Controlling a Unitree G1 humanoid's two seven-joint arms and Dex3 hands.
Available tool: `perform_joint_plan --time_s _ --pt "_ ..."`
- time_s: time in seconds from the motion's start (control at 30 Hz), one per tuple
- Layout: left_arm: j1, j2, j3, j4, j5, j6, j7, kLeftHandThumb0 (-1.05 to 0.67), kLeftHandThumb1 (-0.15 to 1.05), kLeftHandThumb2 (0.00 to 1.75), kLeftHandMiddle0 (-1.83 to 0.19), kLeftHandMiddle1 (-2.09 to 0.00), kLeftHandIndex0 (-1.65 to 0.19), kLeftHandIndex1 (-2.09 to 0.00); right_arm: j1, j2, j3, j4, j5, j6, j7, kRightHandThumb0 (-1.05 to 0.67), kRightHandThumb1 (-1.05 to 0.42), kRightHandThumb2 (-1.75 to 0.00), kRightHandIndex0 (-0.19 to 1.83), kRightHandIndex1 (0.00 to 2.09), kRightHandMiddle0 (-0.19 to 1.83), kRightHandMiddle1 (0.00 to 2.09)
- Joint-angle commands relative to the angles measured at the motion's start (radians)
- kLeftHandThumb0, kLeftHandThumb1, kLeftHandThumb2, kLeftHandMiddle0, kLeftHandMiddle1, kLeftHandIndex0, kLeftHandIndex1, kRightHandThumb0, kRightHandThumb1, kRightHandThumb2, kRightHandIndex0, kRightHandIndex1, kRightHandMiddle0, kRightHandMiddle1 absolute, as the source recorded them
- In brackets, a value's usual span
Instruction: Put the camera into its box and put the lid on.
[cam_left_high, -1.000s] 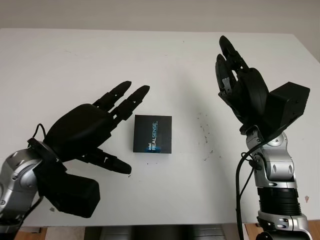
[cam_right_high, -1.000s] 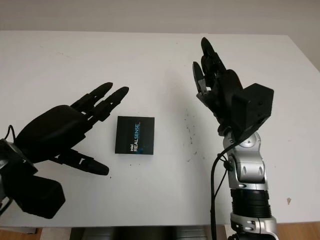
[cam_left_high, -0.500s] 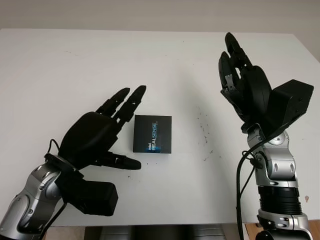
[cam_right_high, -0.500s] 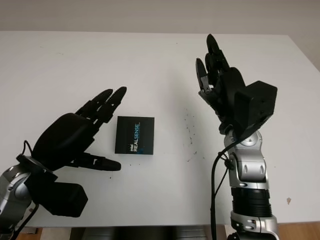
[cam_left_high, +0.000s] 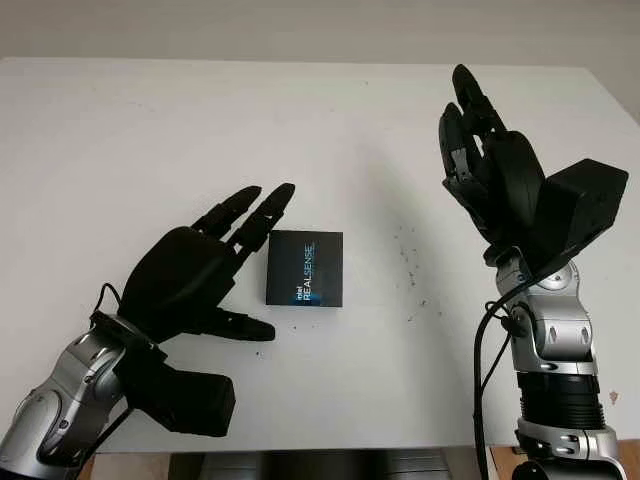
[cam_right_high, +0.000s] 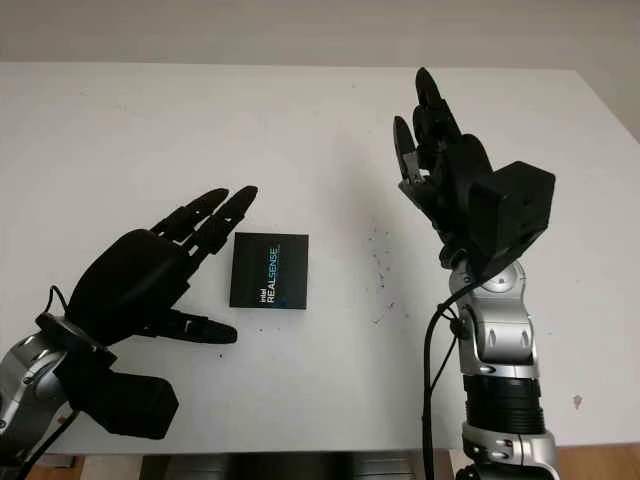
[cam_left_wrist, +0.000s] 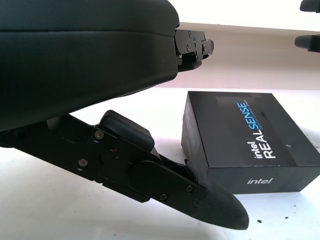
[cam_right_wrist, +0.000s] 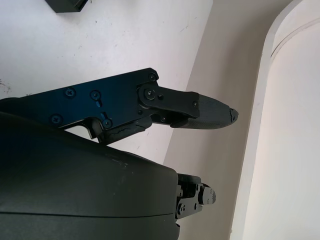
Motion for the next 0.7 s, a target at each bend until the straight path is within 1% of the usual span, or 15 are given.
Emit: perform_joint_plan --time_s 0.0,0.1,0.27,0.47,0.67 --pt "-0.002 0.006 -0.011 0.002 0.013 -0.007 0.018 -0.90 0.92 0.04 -0.07 -0.13 0.05 -0.08 -0.009 -0.009 -0.004 -0.024 -0.001 -0.006 -0.004 -0.60 -1.05 -0.54 -0.03 0.04 0.02 0.00" --pt "-0.009 0.003 -0.017 0.012 0.023 -0.006 0.032 -0.91 0.93 0.05 -0.07 -0.14 0.05 -0.08 -0.008 -0.005 -0.004 -0.028 0.002 -0.002 -0.008 -0.60 -1.05 -0.55 -0.03 0.04 0.02 0.00" --pt "-0.021 -0.008 -0.032 0.015 0.024 0.009 0.030 -0.92 1.00 0.07 -0.06 -0.13 0.06 -0.08 -0.003 -0.003 -0.003 -0.031 0.001 -0.002 -0.014 -0.61 -1.05 -0.54 -0.03 0.05 0.03 0.00" --pt "-0.030 -0.032 -0.056 -0.001 0.015 0.053 -0.019 -0.89 0.95 0.04 -0.02 -0.11 0.07 -0.07 0.001 0.001 -0.002 -0.034 0.002 -0.003 -0.021 -0.60 -1.05 -0.54 -0.03 0.05 0.04 0.00" --pt "-0.030 -0.047 -0.068 -0.003 -0.014 0.069 -0.040 -0.89 0.93 0.05 -0.02 -0.11 0.06 -0.07 0.004 0.003 -0.004 -0.034 0.010 -0.003 -0.018 -0.59 -1.05 -0.56 -0.05 0.04 -0.01 0.00"
